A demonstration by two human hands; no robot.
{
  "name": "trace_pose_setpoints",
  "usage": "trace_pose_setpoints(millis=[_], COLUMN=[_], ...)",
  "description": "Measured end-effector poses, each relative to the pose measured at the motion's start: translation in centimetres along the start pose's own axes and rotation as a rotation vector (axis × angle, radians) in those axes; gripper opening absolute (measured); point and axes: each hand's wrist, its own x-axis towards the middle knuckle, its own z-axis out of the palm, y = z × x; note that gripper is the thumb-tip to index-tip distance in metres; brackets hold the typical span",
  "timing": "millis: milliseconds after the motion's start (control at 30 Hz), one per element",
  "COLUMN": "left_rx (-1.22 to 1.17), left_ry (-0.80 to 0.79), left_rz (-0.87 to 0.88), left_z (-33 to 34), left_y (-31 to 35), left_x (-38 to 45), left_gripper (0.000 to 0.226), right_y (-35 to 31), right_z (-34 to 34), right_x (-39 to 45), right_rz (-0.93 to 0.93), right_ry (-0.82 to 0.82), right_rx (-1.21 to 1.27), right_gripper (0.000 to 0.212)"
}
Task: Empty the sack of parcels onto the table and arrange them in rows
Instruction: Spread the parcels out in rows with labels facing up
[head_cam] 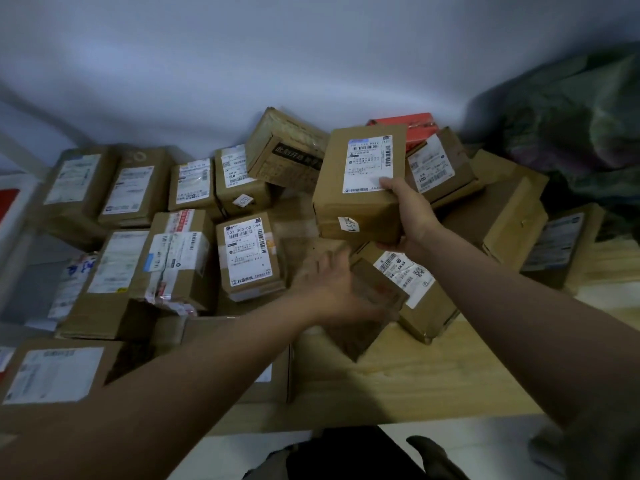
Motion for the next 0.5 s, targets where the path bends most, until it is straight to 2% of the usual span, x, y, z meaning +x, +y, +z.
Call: trace_pose_setpoints(millis=[100, 200, 300, 367, 400, 500], left_rx=[0.121, -0.025, -0.419, -0.704, -0.833, -1.169], left_ry=[0.085, 0.260, 0.261, 0.212, 0.169, 0.110], left_rz=[0.027, 0.022, -0.021, -0.110, -0.177, -0.258], left_z=[2.9, 2.6, -0.1, -1.9, -2.6, -3.6], left_y=[-0.2, -1.0, -3.2, -5.2, -6.4, -9.8], left_x=[-0.6, -1.5, -3.5, -5.6, -6.4, -8.9], left_gripper=[0.135, 0.114, 0.090, 0.054, 0.045, 0.037], right_y=[0.3, 0.9, 1.7, 2.3, 2.6, 3.8], right_z=[-0.3, -1.0, -1.4, -1.4, -1.2, -0.3], right_x=[-1.5, -3.5, -5.6, -7.1, -7.7, -9.6], right_rz=[-0.021, -0.025, -0.036, -0.040, -0.042, -0.048], right_ry=[0.024, 0.041, 0.056, 0.069, 0.072, 0.053], right_rx=[0.019, 0.034, 0.103, 0.173, 0.204, 0.246], right_gripper=[0.068, 0.068, 0.060, 0.056, 0.057, 0.052])
